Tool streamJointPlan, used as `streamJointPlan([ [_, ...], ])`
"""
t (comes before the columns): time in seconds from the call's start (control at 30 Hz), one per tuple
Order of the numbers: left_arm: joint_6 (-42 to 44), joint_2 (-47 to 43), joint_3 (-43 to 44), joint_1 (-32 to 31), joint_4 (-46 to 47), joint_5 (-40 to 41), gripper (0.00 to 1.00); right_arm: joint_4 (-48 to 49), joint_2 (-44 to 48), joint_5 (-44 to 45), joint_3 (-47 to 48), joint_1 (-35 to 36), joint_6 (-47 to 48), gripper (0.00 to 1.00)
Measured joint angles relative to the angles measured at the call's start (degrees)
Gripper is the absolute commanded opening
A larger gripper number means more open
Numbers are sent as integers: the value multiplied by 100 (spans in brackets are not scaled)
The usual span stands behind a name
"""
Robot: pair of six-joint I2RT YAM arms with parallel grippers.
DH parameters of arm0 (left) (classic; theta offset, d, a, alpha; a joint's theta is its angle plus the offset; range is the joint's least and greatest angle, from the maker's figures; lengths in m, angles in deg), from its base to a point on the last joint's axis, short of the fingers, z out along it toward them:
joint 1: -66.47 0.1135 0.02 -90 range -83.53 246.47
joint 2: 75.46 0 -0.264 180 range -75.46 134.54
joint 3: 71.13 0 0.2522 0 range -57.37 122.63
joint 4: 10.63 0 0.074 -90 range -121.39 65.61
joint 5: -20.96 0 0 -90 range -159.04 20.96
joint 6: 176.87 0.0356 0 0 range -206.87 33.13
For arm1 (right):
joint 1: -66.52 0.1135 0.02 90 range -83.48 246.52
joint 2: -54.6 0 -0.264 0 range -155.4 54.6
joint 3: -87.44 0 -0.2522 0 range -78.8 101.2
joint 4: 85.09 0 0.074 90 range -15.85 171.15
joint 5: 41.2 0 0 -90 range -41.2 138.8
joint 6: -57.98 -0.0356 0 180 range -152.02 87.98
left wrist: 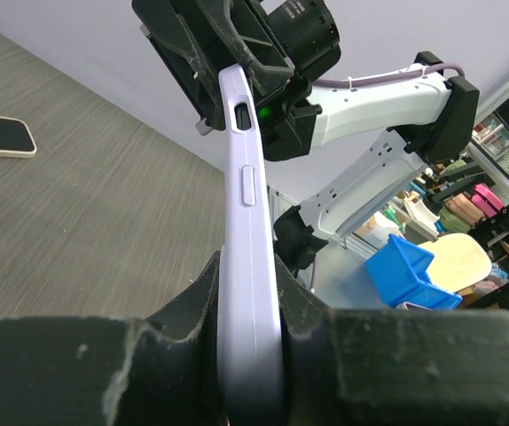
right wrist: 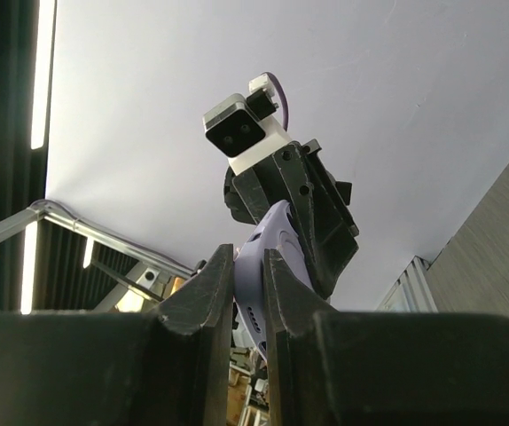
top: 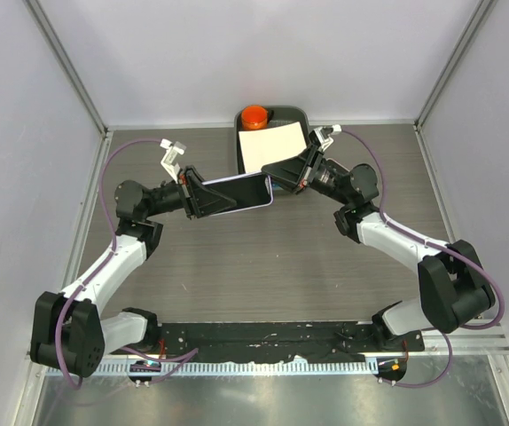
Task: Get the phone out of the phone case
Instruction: Remove the phone case from the phone.
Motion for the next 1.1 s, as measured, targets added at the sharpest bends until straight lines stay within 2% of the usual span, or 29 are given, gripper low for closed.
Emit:
streamJointPlan([
  [0.57,-142,0,-61,0,297,-68,0,-31,0,59,-35,26,-219,1],
  [1.1,-625,2,-249,79,509,103,0,-704,2,234,138,52,664,1],
])
